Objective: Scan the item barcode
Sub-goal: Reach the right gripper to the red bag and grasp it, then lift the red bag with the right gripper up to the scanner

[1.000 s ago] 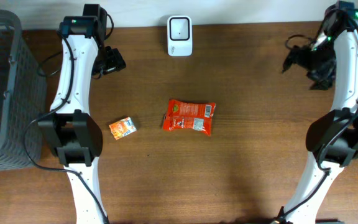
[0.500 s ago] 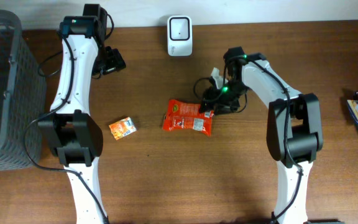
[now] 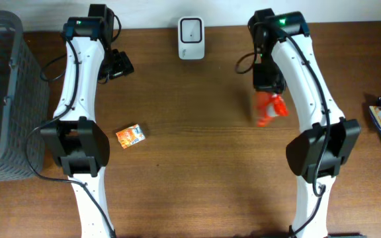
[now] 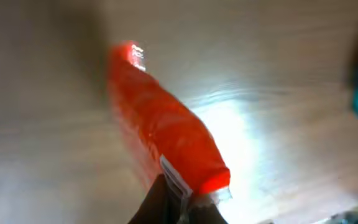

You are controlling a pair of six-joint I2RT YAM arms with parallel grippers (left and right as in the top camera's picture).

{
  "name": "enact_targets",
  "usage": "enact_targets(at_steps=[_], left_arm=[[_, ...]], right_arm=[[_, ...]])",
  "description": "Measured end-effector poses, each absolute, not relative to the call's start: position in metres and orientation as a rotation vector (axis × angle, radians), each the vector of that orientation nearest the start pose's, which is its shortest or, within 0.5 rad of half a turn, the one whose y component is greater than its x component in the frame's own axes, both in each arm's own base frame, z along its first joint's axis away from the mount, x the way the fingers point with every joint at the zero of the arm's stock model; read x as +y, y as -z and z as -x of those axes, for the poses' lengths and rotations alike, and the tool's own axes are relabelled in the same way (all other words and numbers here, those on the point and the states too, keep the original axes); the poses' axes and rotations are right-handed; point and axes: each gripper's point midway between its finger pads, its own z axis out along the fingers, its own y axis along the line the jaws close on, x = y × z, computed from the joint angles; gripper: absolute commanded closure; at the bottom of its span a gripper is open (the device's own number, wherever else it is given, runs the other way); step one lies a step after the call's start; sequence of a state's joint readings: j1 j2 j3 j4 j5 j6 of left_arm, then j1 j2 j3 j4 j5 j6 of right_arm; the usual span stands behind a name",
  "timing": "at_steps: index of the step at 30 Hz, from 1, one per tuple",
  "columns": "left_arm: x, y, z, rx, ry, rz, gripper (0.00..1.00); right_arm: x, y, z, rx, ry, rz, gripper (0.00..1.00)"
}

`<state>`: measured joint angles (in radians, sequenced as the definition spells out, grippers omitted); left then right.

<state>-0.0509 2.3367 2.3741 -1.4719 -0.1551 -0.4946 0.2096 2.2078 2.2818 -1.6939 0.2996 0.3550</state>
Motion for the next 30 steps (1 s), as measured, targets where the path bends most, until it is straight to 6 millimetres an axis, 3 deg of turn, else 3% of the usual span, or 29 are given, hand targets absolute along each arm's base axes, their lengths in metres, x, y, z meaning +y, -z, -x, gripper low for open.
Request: enact_targets(at_steps=[4,7,8,9,10,12,13,14,15,17,19,20,21,24,27,30], left_arm=[[0.002,-0.131,-0.48,2.886,-0.166,0.667,0.01],[0.002,-0.131,-0.48,2.886,-0.166,0.667,0.01],[0.002,-0.131,-0.48,2.887,-0.166,0.667,0.01],[0.002,-0.131,-0.48,2.887,-0.166,0.667,0.01],[0.002,-0.131,-0.48,2.887,-0.167,0.667,0.01],[0.002,-0.131,-0.48,2.886,-0.166,0.667,0.01],[0.002,-0.131,-0.48,2.887,-0.166,0.666,0.01],[0.002,-0.131,-0.48,2.887,-0.167,0.667,0.01],[0.002,-0.131,-0.48,2.887,-0.167,0.667,0.01],[0.002,-0.131,-0.479,2.889,-0.167,0.667,0.01],[0.002,-0.131,-0.479,2.888,-0.167,0.667,0.01],[0.002,-0.131,-0.48,2.888,-0.167,0.667,0.01],[0.002,-0.131,-0.48,2.887,-0.167,0.667,0.01],[0.002,-0.131,-0.48,2.887,-0.166,0.667,0.01],[0.002,-0.131,-0.48,2.888,-0.166,0.667,0.01],[0.002,-0.131,-0.479,2.889,-0.168,0.667,0.01]], right_arm=[[0.017,-0.164,-0.406,2.957,0.674,-0.423,0.96],[0.024,-0.121,-0.391,2.987,0.794,-0.448,0.96],[0.037,-0.099,-0.385,2.988,0.816,-0.425,0.96],[0.048,-0.092,-0.382,2.988,0.825,-0.391,0.96],[0.08,-0.086,-0.384,2.975,0.743,-0.331,0.78],[0.153,-0.072,-0.385,2.978,0.481,-0.227,0.72],[0.2,-0.067,-0.373,3.009,0.333,-0.124,0.6],[0.221,-0.065,-0.361,3.038,0.271,-0.059,0.38],[0.237,-0.069,-0.346,3.081,0.237,0.019,0.01],[0.237,-0.093,-0.346,3.109,0.209,0.105,0.01],[0.217,-0.123,-0.372,3.056,0.157,0.429,0.0],[0.197,-0.126,-0.382,3.028,0.167,0.67,0.13],[0.174,-0.124,-0.391,3.024,0.171,0.767,0.2],[0.13,-0.09,-0.383,3.03,0.091,1.187,0.2],[0.136,-0.065,-0.382,2.881,0.027,1.509,0.2],[0.147,-0.043,-0.391,2.78,0.026,1.577,0.23]])
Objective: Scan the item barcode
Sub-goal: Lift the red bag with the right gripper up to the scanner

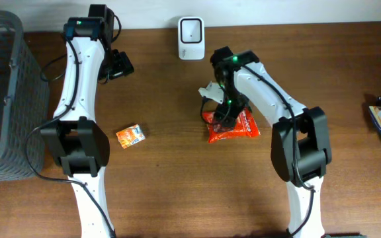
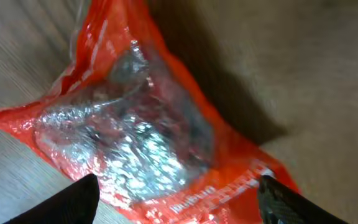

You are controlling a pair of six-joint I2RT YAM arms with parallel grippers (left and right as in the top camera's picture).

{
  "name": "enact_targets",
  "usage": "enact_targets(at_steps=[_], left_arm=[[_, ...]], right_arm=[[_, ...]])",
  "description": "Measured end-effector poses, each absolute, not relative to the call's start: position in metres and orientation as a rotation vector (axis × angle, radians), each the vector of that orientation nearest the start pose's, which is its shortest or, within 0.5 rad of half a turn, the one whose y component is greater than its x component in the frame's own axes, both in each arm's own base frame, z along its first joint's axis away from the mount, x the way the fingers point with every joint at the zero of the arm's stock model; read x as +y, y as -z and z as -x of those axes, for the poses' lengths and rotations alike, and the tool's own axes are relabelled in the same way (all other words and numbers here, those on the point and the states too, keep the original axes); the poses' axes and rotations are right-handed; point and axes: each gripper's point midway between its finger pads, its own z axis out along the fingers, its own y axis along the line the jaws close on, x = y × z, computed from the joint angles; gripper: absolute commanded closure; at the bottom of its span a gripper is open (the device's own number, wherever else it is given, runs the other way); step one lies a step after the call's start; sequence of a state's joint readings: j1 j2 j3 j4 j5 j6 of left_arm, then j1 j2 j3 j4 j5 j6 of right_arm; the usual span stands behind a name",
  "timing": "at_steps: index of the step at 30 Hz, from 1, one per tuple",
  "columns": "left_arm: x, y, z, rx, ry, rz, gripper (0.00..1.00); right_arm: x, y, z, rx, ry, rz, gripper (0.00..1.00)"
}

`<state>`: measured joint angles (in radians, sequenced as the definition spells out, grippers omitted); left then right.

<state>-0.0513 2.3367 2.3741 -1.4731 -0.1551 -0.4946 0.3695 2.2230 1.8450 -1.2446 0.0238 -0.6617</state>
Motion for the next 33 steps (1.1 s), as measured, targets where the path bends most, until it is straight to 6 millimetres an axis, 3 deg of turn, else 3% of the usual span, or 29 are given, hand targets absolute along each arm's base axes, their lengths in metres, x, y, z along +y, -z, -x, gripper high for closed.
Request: enact_targets(at_steps=[2,3,4,5,7,11,13,14,16,20,23,24,26,29,33], left_arm=[[0.002,-0.131,-0.48,2.887,-0.167,0.667,0.01],[0.002,-0.131,-0.48,2.886,-0.166,0.667,0.01],[0.002,-0.131,-0.48,2.887,-0.167,0.667,0.01],[0.002,-0.131,-0.48,2.887,-0.167,0.667,0.01],[0.002,-0.131,-0.48,2.886,-0.166,0.667,0.01],[0.002,-0.131,-0.48,2.887,-0.167,0.667,0.01],[0.002,-0.131,-0.48,2.887,-0.166,0.667,0.01],[0.002,-0.131,-0.48,2.888,-0.167,0.667,0.01],[0.002,-0.131,-0.48,2.886,-0.166,0.667,0.01],[0.002,-0.131,-0.48,2.886,-0.166,0.667,0.01],[0.002,-0.131,-0.48,2.887,-0.167,0.667,0.01],[0.002,-0.131,-0.48,2.887,-0.167,0.667,0.01],[0.002,-0.131,-0.48,2.887,-0.166,0.667,0.01],[0.002,-0.131,-0.48,2.887,-0.167,0.667,0.01],[0.002,-0.131,-0.48,2.887,-0.167,0.667,0.01]], right_arm=[[0.149,-0.03,-0.385,2.773,0.024,1.612,0.4],[0.147,-0.023,-0.382,2.779,0.031,1.612,0.66],[0.145,-0.02,-0.381,2.78,0.048,1.603,0.76],[0.145,-0.021,-0.381,2.797,0.052,1.553,0.94],[0.149,-0.029,-0.389,2.833,0.061,1.364,0.96],[0.166,-0.034,-0.428,2.902,0.01,0.64,0.96],[0.182,-0.043,-0.451,2.866,-0.091,0.418,0.96],[0.198,-0.061,-0.479,2.774,-0.184,0.295,0.96],[0.234,-0.122,-0.542,2.478,-0.412,0.116,0.96],[0.255,-0.188,-0.594,2.147,-0.602,-0.048,0.96],[0.243,-0.209,-0.615,2.016,-0.59,-0.209,0.96],[0.238,-0.209,-0.621,1.984,-0.584,-0.264,0.96],[0.234,-0.188,-0.624,2.01,-0.57,-0.337,0.96],[0.232,-0.14,-0.623,2.099,-0.556,-0.423,0.96],[0.231,-0.137,-0.622,2.111,-0.553,-0.432,0.96]])
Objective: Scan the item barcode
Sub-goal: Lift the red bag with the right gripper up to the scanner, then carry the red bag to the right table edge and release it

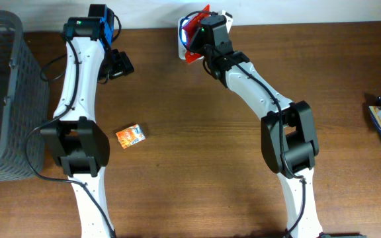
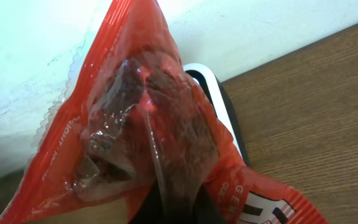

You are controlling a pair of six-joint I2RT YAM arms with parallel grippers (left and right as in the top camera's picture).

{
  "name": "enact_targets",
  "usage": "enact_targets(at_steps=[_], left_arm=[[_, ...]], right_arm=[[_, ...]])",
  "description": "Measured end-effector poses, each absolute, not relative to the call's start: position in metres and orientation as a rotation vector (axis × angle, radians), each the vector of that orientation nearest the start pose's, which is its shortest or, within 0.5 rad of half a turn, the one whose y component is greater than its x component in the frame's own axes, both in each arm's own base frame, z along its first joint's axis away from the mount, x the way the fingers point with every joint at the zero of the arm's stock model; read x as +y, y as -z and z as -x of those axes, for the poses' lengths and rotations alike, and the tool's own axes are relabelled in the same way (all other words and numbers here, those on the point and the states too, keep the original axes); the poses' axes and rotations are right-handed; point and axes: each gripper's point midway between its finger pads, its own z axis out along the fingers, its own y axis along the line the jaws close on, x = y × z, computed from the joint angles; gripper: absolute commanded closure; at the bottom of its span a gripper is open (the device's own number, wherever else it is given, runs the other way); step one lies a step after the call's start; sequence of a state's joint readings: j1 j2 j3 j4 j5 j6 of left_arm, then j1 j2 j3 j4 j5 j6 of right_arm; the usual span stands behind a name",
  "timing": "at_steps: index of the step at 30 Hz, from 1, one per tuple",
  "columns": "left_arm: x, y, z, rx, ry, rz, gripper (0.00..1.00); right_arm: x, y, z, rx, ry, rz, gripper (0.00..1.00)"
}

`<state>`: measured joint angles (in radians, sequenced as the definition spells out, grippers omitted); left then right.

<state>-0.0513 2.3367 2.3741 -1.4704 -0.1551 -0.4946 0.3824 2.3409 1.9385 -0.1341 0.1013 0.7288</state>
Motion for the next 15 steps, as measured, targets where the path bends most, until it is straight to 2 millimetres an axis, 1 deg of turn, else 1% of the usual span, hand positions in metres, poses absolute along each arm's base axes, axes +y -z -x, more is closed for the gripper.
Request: enact_targets(at_steps=[2,3,4,5,6,7,8,9,10,11,12,13,14,15], left_arm=[[0.002,-0.131,-0.48,2.887,-0.167,0.667,0.01],[0.002,-0.131,-0.48,2.886,-0.166,0.667,0.01],[0.002,-0.131,-0.48,2.886,-0.166,0.667,0.01],[0.002,-0.131,-0.48,2.887,-0.167,0.667,0.01],[0.002,-0.131,-0.479,2.89,-0.168,0.667,0.01],[0.002,-0.131,-0.479,2.89,-0.167,0.668,0.01],[0.002,-0.131,-0.48,2.887,-0.167,0.666,0.01],[0.002,-0.131,-0.48,2.887,-0.167,0.667,0.01],[0.002,-0.131,-0.48,2.888,-0.167,0.667,0.01],[0.002,-0.131,-0.48,2.888,-0.167,0.667,0.01],[0.002,-0.131,-0.48,2.887,-0.167,0.666,0.01],[0.002,-0.131,-0.479,2.889,-0.168,0.666,0.01],[0.002,-0.131,-0.48,2.888,-0.167,0.666,0.01],[0.001,-0.131,-0.48,2.887,-0.167,0.665,0.01]], right_arm=[[0.228,-0.133,-0.619,2.143,-0.485,-0.358,0.96],[0.219,-0.131,-0.615,2.177,-0.422,-0.351,0.96],[0.203,-0.144,-0.609,2.195,-0.363,-0.36,0.96],[0.178,-0.169,-0.606,2.186,-0.331,-0.388,0.96],[0.146,-0.194,-0.598,2.189,-0.295,-0.433,0.96],[0.102,-0.226,-0.594,2.151,-0.26,-0.504,0.96],[0.03,-0.26,-0.576,2.121,-0.183,-0.627,0.96],[-0.057,-0.284,-0.551,2.072,-0.078,-0.791,0.96],[-0.108,-0.287,-0.527,2.071,-0.002,-0.902,0.96],[-0.175,-0.262,-0.485,2.128,0.122,-1.091,0.96],[-0.203,-0.241,-0.461,2.178,0.165,-1.19,0.96],[-0.244,-0.218,-0.438,2.185,0.212,-1.313,0.95],[-0.297,-0.186,-0.404,2.177,0.274,-1.485,0.87],[-0.335,-0.158,-0.372,2.171,0.324,-1.619,0.87]])
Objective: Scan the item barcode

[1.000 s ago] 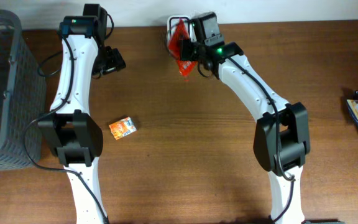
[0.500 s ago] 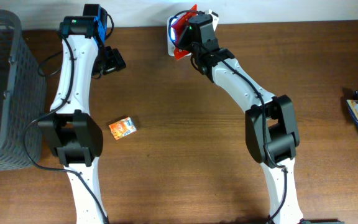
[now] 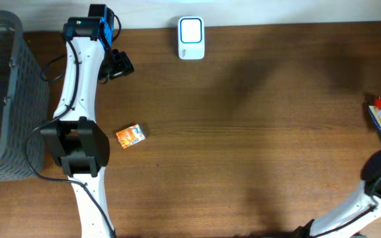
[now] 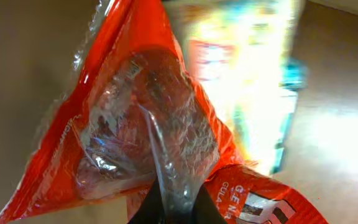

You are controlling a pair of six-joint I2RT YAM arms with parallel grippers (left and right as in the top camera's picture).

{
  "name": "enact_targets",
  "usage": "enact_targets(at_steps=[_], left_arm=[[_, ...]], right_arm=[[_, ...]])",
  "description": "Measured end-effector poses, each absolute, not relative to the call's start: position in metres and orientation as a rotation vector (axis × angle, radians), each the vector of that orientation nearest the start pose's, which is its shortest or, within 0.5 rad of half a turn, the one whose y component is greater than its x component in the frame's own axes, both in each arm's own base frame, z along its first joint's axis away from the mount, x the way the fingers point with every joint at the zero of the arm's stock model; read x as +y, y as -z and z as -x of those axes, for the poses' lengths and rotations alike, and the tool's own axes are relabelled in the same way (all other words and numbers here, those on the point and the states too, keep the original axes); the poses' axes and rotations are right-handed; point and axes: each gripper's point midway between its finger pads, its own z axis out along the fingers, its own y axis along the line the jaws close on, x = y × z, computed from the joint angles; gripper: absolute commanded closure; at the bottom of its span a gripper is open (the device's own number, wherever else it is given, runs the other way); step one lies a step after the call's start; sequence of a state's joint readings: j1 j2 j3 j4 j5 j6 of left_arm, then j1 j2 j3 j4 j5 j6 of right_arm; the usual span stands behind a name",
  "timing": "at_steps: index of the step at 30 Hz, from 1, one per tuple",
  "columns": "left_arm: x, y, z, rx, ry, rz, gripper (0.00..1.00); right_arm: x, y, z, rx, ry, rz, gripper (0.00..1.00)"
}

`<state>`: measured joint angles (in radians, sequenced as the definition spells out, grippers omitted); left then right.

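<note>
A red snack packet (image 4: pixel 148 118) with a clear window fills the right wrist view, pinched at its lower edge by my right gripper (image 4: pixel 169 204), which is shut on it. In the overhead view only a red scrap of the packet shows at the far right edge, and the right gripper itself is outside that view. The white barcode scanner (image 3: pixel 191 29) stands at the back centre with nothing in front of it. My left gripper (image 3: pixel 118 64) hangs at the back left; its jaws are too dark to read.
Colourful snack packets lie at the right edge, and one shows bright and blurred behind the red packet (image 4: pixel 241 81). A small orange packet (image 3: pixel 130 135) lies left of centre. A grey basket (image 3: pixel 5 99) stands at the far left.
My right gripper held the red packet up against the scanner at the back centre. Now it holds the packet at the far right edge, above the pile of snack packets. The left arm is unchanged.
First my right gripper held the red packet above the table, right of centre. Then the packet lay flat mid-table with the fingers apart over it. Then it was gripped again and held at the scanner, and now it is at the far right.
</note>
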<state>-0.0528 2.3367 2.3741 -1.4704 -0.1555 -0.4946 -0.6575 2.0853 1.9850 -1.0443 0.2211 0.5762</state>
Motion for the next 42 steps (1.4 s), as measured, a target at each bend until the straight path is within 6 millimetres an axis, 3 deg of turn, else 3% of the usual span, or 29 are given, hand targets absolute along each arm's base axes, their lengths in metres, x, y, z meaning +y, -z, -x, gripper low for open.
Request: enact_targets(at_steps=[3,4,6,8,9,11,13,14,15,17,18,19,20,22,23,25,26,28,29,31,35,42], left_arm=[[0.001,-0.131,-0.48,2.887,-0.166,0.665,0.01],[0.001,-0.131,-0.48,2.888,-0.167,0.665,0.01],[0.001,-0.131,-0.48,2.887,-0.166,0.665,0.01],[0.001,-0.131,-0.48,2.887,-0.166,0.665,0.01],[0.001,-0.131,-0.48,2.887,-0.166,0.665,0.01],[0.001,-0.131,-0.48,2.887,-0.166,0.665,0.01],[0.001,-0.131,-0.48,2.887,-0.166,0.665,0.01],[0.001,-0.131,-0.479,2.889,-0.167,0.665,0.01],[0.001,-0.131,-0.479,2.889,-0.167,0.665,0.01],[0.001,-0.131,-0.48,2.887,-0.166,0.665,0.01],[0.001,-0.131,-0.48,2.887,-0.166,0.665,0.01],[0.001,-0.131,-0.48,2.887,-0.166,0.665,0.01],[0.001,-0.131,-0.48,2.887,-0.166,0.665,0.01],[0.001,-0.131,-0.48,2.887,-0.166,0.665,0.01],[0.001,-0.131,-0.48,2.887,-0.167,0.664,0.01],[0.001,-0.131,-0.48,2.888,-0.167,0.665,0.01],[0.001,-0.131,-0.48,2.887,-0.166,0.665,0.01],[0.001,-0.131,-0.48,2.888,-0.167,0.665,0.01],[0.001,-0.131,-0.48,2.888,-0.167,0.665,0.01],[0.001,-0.131,-0.48,2.887,-0.166,0.665,0.01],[0.001,-0.131,-0.48,2.888,-0.167,0.664,0.01],[0.001,-0.131,-0.48,2.887,-0.166,0.664,0.01]], right_arm=[[-0.364,-0.126,-0.354,2.194,0.352,-1.683,0.86],[-0.369,-0.121,-0.355,2.21,0.361,-1.659,0.81],[-0.372,-0.11,-0.36,2.245,0.366,-1.617,0.59],[-0.368,-0.109,-0.365,2.268,0.353,-1.585,0.59],[-0.361,-0.109,-0.374,2.298,0.311,-1.536,0.57],[-0.334,-0.107,-0.4,2.413,0.157,-1.332,0.33],[-0.295,-0.102,-0.415,2.532,0.027,-1.192,0.33],[-0.261,-0.1,-0.423,2.602,-0.081,-1.125,0.32],[-0.242,-0.102,-0.43,2.63,-0.143,-1.078,0.28],[-0.168,-0.124,-0.445,2.708,-0.359,-0.922,0.01],[-0.125,-0.141,-0.446,2.747,-0.46,-0.827,0.01],[-0.057,-0.16,-0.45,2.798,-0.582,-0.602,0.01],[-0.007,-0.164,-0.452,2.837,-0.635,-0.41,0.01],[0.11,-0.155,-0.442,2.9,-0.71,0.01,0.01],[0.153,-0.151,-0.439,2.892,-0.736,0.128,0.01],[0.249,-0.133,-0.419,2.914,-0.815,0.242,0.07],[0.281,-0.126,-0.421,2.893,-0.854,0.2,0.11],[0.345,-0.099,-0.399,2.937,-0.909,0.178,0.11],[0.36,-0.091,-0.387,2.965,-0.918,0.174,0.01],[0.375,-0.086,-0.373,2.985,-0.893,0.194,0.01],[0.359,-0.076,-0.373,3.024,-0.752,0.152,0.01],[0.358,-0.075,-0.374,3.021,-0.735,0.149,0.01]])
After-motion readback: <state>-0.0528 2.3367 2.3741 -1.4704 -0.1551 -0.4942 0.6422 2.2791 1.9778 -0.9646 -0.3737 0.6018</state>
